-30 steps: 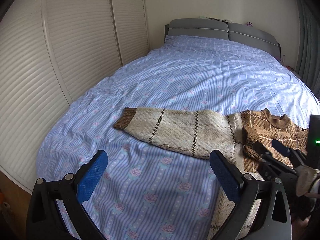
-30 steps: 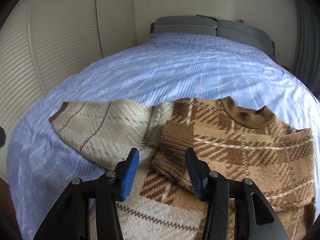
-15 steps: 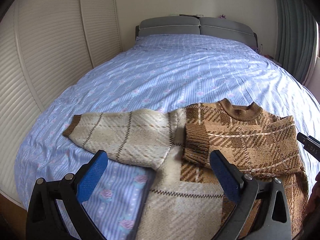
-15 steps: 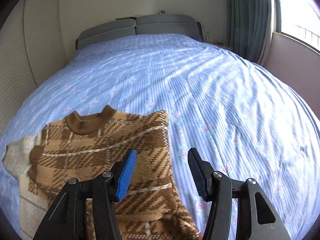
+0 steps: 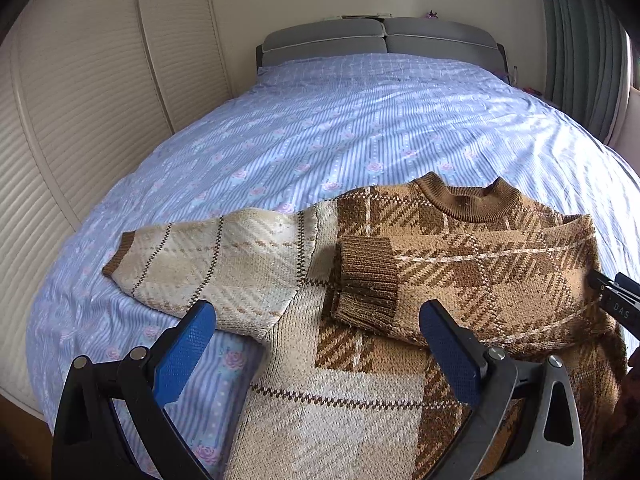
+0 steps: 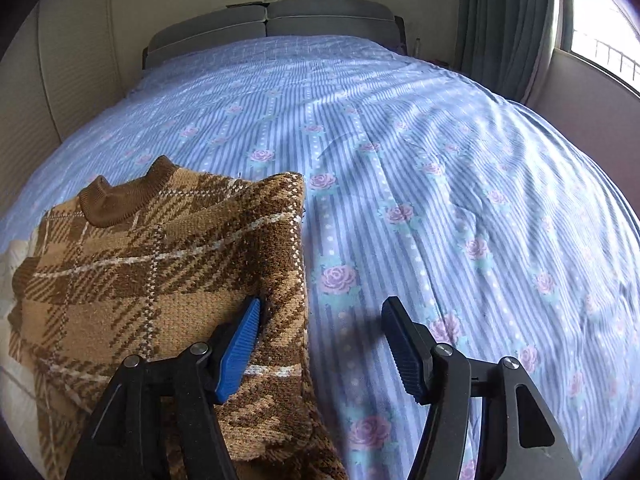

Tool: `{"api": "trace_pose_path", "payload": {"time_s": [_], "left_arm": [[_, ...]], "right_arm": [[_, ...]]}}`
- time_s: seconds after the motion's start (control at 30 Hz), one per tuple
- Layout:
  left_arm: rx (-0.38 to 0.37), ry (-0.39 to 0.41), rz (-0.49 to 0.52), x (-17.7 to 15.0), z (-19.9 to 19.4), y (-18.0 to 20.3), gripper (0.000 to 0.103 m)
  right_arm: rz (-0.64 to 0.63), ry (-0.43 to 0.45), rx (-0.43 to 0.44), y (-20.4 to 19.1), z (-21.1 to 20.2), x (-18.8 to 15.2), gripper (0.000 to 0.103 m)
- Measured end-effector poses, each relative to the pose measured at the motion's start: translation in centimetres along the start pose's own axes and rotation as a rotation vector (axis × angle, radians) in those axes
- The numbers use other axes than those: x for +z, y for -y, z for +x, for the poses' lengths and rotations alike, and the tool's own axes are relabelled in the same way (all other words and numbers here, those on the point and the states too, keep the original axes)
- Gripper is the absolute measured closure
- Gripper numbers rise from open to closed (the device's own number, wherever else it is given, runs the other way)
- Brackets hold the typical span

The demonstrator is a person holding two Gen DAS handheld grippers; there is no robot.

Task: Fold small clothes
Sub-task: 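Move the left tool to the cream sleeve cuff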

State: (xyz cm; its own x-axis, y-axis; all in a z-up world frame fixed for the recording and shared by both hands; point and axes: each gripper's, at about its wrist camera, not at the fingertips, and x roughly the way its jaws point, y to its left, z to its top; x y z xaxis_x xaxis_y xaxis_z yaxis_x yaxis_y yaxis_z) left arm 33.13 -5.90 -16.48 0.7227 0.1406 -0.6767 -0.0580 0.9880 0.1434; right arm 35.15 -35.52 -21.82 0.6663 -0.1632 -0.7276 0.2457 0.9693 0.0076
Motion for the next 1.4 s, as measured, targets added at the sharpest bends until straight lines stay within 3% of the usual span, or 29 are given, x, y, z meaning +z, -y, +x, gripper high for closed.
{"api": "trace_pose_path", "payload": {"time_s": [0.2, 0.43, 0.67, 0.8, 0.93, 1.2, 1.4], "left_arm": [[0.008, -0.001, -0.021, -0.5, 0.8, -1.1, 0.000], [0.033, 0.028, 0.004, -1.2, 2.9, -1.1, 0.000], [0.038, -0.047, -0.015, -1.4, 6.4, -1.6, 0.000], [0.007, -0.062, -0.034, -1.9, 7.3, -2.0, 0.000], [-0.037, -0.063, -0.060, -1.9, 6.2, -3.0, 0.001], [-0.041, -0.030, -0.117, -2.1, 3.5, -9.4, 0.001], [-0.008, -0.043, -0.181, -2.1, 4.6, -17.6, 0.018]], "right_arm": [[-0.029, 0.074, -0.004, -0.5, -4.8, -1.7, 0.042], [-0.092, -0.007, -0.050, -0.8, -3.7, -4.5, 0.042], [-0.126, 0.013, -0.082, -1.3, -3.8, -5.0, 0.042], [-0.097, 0.017, -0.065, -1.0, -4.3, -4.7, 0.040], [-0.061, 0.077, -0.059, -1.3, -6.8, -4.4, 0.040], [0.027, 0.152, 0.048, -6.2, -11.7, -4.3, 0.040], [0.013, 0.166, 0.110, -13.6, -12.7, -4.0, 0.040]]}}
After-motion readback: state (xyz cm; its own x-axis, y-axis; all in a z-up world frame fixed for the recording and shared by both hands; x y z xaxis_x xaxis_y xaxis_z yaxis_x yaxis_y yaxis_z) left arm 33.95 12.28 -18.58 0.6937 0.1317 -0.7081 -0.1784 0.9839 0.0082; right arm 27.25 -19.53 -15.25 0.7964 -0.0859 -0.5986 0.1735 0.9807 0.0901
